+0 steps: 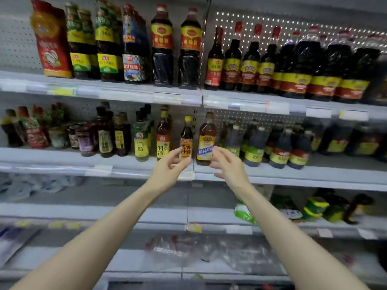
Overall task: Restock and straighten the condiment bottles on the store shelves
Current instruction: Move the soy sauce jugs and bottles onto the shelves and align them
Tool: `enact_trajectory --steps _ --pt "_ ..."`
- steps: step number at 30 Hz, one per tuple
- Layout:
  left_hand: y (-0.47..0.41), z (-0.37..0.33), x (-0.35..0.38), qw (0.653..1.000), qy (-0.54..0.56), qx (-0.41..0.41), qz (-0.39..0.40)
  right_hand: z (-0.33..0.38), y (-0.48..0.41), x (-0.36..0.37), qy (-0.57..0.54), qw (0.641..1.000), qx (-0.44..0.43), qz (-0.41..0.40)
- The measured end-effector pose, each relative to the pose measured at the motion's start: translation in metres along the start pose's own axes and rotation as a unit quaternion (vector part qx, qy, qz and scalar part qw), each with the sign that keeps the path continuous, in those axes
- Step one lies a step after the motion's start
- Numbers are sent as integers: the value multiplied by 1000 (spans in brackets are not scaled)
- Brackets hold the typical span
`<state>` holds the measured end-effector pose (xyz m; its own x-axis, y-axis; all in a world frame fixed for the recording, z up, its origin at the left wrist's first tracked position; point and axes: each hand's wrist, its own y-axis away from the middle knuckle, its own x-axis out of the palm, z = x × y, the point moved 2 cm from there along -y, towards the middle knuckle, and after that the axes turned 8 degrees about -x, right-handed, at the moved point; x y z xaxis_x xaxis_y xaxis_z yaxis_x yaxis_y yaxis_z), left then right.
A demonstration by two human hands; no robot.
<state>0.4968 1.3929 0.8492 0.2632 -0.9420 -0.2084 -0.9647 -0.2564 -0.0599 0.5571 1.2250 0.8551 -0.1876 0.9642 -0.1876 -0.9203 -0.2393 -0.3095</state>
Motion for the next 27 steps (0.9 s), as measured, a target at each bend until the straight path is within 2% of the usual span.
enact_trajectory --steps 7,15,22,27 --pt "1 61 35 997 6 -66 31 -72 22 -15 6 998 66 -22" --pt "-6 95 78 994 -20 -82 70 -123 44 -39 24 991 119 -54" --pt "-2 169 160 980 -18 -152 129 -212 77 -87 49 982 166 -71" --pt "4 251 240 963 -25 -225 148 -311 110 -127 40 969 237 -57"
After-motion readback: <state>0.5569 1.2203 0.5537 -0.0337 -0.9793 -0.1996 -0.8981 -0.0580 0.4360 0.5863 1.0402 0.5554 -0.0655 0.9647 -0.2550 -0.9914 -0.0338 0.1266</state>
